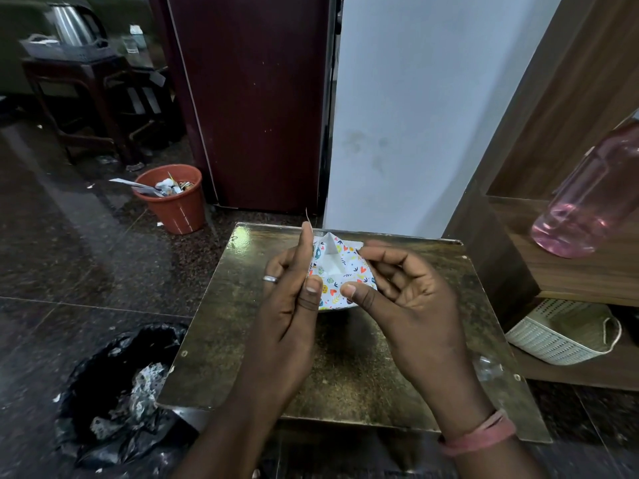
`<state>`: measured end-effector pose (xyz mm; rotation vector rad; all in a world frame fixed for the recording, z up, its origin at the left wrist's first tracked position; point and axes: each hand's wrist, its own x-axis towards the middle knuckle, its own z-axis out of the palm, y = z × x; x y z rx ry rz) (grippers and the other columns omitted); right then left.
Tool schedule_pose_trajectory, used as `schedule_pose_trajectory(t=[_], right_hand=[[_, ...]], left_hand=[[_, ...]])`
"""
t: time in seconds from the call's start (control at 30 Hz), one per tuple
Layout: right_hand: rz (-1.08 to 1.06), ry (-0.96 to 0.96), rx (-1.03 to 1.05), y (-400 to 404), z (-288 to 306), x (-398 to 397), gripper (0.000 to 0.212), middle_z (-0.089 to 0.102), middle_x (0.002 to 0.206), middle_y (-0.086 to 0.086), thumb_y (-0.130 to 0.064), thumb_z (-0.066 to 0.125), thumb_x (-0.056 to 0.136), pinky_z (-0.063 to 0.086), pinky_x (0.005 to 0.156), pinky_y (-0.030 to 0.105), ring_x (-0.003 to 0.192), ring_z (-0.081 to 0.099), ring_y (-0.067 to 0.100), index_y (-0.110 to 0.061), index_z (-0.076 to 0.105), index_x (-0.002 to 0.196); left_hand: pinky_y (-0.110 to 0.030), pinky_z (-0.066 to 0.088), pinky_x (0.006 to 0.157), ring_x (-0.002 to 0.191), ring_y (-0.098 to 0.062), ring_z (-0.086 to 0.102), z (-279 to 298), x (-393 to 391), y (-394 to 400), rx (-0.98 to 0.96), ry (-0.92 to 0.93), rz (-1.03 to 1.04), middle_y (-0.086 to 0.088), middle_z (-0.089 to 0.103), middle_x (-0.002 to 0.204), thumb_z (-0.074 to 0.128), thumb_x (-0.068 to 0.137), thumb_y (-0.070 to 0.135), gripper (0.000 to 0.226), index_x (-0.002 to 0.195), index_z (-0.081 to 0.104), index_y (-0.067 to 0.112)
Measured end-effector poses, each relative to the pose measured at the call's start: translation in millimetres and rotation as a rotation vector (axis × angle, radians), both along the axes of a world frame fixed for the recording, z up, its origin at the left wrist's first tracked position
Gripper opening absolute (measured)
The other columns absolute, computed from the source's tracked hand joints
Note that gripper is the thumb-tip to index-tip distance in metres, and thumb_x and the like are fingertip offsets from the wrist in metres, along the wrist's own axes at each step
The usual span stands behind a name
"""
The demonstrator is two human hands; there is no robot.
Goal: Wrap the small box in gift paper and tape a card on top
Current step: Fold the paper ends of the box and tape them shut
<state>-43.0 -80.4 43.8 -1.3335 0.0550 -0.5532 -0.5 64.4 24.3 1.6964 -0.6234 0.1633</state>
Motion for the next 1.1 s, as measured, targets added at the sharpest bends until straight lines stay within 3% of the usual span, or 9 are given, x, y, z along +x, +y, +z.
schedule_pose_trajectory(t=[0.13,0.3,0.43,0.6,0.77,0.87,0.93,1.0,1.1], right_hand=[[-0.003,0.004,-0.003,3.9,-1.0,1.1,0.04,0.074,0.113,0.01,0.017,0.078,0.072,0.057,0.093,0.029,0.11,0.071,0.019,-0.006,0.07,0.103],[0.003,0.014,-0.052,4.1,-2.8,0.4,0.044,0.07,0.123,0.013,0.009,0.081,0.075,0.056,0.098,0.033,0.116,0.069,0.02,-0.014,0.072,0.112],[0.013,0.035,-0.084,4.0,-5.5,2.3,0.046,0.066,0.132,0.011,0.006,0.08,0.079,0.054,0.102,0.032,0.12,0.067,0.017,-0.018,0.072,0.117],[0.019,0.047,-0.124,3.9,-7.3,1.8,0.046,0.068,0.129,0.006,0.006,0.077,0.083,0.053,0.104,0.033,0.119,0.067,0.014,-0.02,0.07,0.121],[-0.014,0.052,-0.258,5.2,-11.3,2.8,0.045,0.065,0.127,0.007,-0.01,0.078,0.085,0.053,0.101,0.049,0.115,0.067,0.025,-0.029,0.071,0.125],[0.033,0.078,-0.251,3.5,-7.9,0.8,0.046,0.065,0.123,0.011,-0.004,0.079,0.086,0.058,0.079,0.032,0.094,0.07,0.018,-0.028,0.07,0.124],[0.04,0.1,-0.269,2.7,-5.4,-1.5,0.048,0.062,0.123,0.006,-0.004,0.078,0.086,0.052,0.06,0.024,0.078,0.063,0.01,-0.03,0.07,0.125],[0.07,0.101,-0.256,4.0,-5.3,-3.4,0.049,0.058,0.125,0.003,-0.001,0.075,0.088,0.052,0.051,0.028,0.076,0.062,0.01,-0.026,0.067,0.129],[0.136,0.111,-0.225,7.0,-6.4,-4.7,0.044,0.064,0.114,0.01,0.003,0.072,0.09,0.056,0.052,0.034,0.069,0.062,0.019,-0.025,0.068,0.125]], left_hand=[[-0.003,0.023,0.111,0.146,0.012,0.028,-0.7,-2.6,-2.6,-0.086,0.046,-0.027,0.024,0.035,0.156,0.035,0.11,0.024,0.051,0.16,0.026,0.034],[-0.03,0.032,0.122,0.15,-0.008,0.036,-2.1,-1.5,-4.7,-0.292,0.167,-0.122,0.013,0.042,0.161,0.033,0.112,0.02,0.045,0.156,0.039,0.027],[-0.047,0.024,0.124,0.15,-0.016,0.038,-3.4,0.4,-5.0,-0.428,0.289,-0.175,0.006,0.045,0.16,0.037,0.108,0.024,0.047,0.154,0.043,0.028],[-0.048,0.022,0.126,0.151,-0.011,0.036,-6.3,-0.3,-7.1,-0.42,0.291,-0.17,0.011,0.043,0.161,0.039,0.107,0.024,0.05,0.157,0.038,0.028],[-0.051,0.025,0.124,0.15,-0.015,0.037,-9.3,1.1,-8.5,-0.439,0.277,-0.161,0.008,0.043,0.161,0.038,0.108,0.022,0.049,0.156,0.04,0.025],[-0.046,0.029,0.123,0.149,-0.017,0.039,-8.9,1.4,-9.5,-0.49,0.29,-0.185,0.006,0.046,0.159,0.037,0.107,0.02,0.048,0.155,0.042,0.021],[-0.036,0.038,0.118,0.146,-0.017,0.044,-6.5,1.0,-9.6,-0.563,0.333,-0.223,0.003,0.051,0.156,0.037,0.106,0.018,0.047,0.152,0.044,0.016],[-0.031,0.046,0.11,0.139,-0.02,0.052,-3.5,1.4,-8.4,-0.621,0.393,-0.261,-0.006,0.058,0.15,0.037,0.105,0.019,0.047,0.151,0.047,0.012],[-0.033,0.05,0.102,0.125,-0.022,0.06,-0.2,3.6,-5.3,-0.647,0.45,-0.258,-0.015,0.064,0.139,0.039,0.105,0.017,0.045,0.147,0.051,0.009]])
